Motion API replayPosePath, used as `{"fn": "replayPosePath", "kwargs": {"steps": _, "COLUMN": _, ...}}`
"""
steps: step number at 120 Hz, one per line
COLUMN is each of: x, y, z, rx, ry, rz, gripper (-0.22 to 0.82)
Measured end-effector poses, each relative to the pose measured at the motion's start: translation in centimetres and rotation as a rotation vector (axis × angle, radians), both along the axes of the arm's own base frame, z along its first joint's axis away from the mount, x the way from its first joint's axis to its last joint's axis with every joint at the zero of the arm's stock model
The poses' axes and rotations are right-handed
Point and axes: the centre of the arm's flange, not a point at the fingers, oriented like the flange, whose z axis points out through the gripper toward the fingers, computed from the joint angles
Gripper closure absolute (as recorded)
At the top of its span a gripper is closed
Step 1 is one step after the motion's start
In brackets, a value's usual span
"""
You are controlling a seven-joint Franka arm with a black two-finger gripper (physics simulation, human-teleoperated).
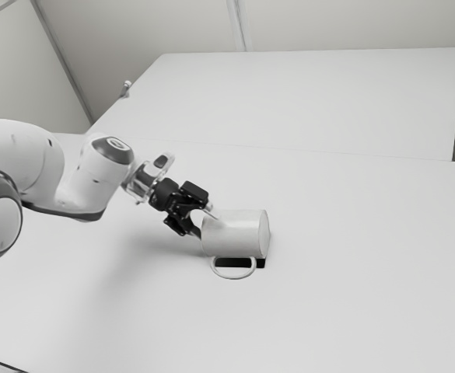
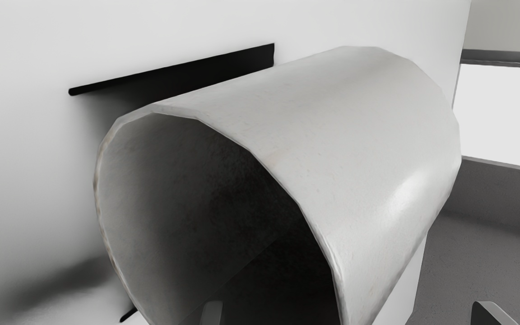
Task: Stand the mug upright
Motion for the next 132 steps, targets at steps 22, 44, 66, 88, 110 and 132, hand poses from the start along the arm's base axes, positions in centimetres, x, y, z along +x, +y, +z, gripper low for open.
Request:
{"fn": "replayPosePath", "kwargs": {"steps": 22, "x": 0.3, "y": -1.1, "z": 0.2, "rx": -0.016, "ry": -0.036, "rz": -0.006, "gripper": 0.03}}
{"fn": "replayPosePath", "kwargs": {"steps": 44, "x": 0.5, "y": -2.2, "z": 0.9, "rx": -0.029, "ry": -0.067, "rz": -0.011, "gripper": 0.32}}
{"fn": "replayPosePath", "kwargs": {"steps": 66, "x": 0.8, "y": -3.2, "z": 2.7, "rx": -0.033, "ry": -0.111, "rz": -0.02, "gripper": 0.61}}
{"fn": "replayPosePath", "kwargs": {"steps": 88, "x": 1.4, "y": -3.9, "z": 3.7, "rx": -0.029, "ry": -0.138, "rz": -0.026, "gripper": 0.72}}
{"fn": "replayPosePath", "kwargs": {"steps": 110, "x": 1.6, "y": -5.1, "z": 5.2, "rx": -0.036, "ry": -0.16, "rz": -0.038, "gripper": 0.77}}
{"fn": "replayPosePath", "kwargs": {"steps": 132, "x": 1.1, "y": -6.0, "z": 7.6, "rx": -0.015, "ry": -0.184, "rz": -0.067, "gripper": 0.78}}
